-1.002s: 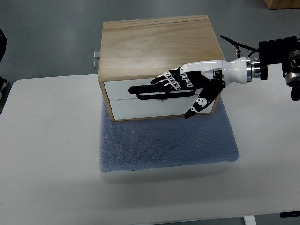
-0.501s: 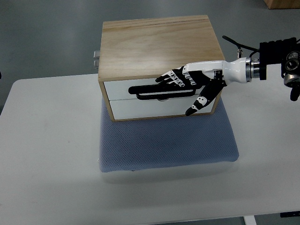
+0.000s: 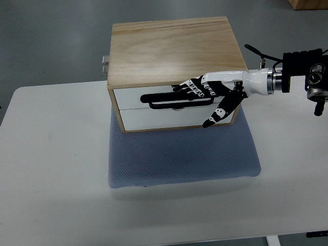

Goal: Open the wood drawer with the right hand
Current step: 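Hook the right hand fingers around the upper drawer's black handle, then pull the upper white drawer outward toward the robot with the right hand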

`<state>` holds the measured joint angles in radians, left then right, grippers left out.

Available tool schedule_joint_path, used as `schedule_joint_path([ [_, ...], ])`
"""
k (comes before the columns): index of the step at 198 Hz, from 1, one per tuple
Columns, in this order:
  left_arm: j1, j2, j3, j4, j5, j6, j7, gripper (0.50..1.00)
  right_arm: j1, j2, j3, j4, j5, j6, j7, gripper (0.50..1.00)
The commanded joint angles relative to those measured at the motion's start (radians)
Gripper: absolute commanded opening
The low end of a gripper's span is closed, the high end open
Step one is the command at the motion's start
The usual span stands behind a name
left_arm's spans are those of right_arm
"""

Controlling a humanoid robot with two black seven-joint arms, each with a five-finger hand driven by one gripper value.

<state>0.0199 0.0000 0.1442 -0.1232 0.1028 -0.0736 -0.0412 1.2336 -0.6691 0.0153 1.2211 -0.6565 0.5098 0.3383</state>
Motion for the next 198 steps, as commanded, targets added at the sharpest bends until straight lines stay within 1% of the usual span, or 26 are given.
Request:
schedule_joint_path([
  [1, 0.000, 0.000, 0.000, 0.001, 0.000, 0.000, 0.000, 1.000, -0.003, 0.000, 0.000, 0.000, 0.000, 0.001, 0.001, 0.944],
  [106, 0.000, 0.000, 0.000, 0.001, 0.000, 0.000, 0.000, 1.000, -0.028, 0.002, 0.000, 0.001, -0.031, -0.002, 0.001, 0.944],
  [148, 0.000, 0.000, 0.000, 0.001, 0.000, 0.000, 0.000, 1.000, -0.025, 0.010, 0.000, 0.006, -0.029, 0.013, 0.001, 0.944],
  [198, 0.000, 0.000, 0.000, -0.001, 0.000, 0.000, 0.000, 1.000, -0.020, -0.009, 0.000, 0.047, -0.028, 0.042, 0.002, 0.946],
])
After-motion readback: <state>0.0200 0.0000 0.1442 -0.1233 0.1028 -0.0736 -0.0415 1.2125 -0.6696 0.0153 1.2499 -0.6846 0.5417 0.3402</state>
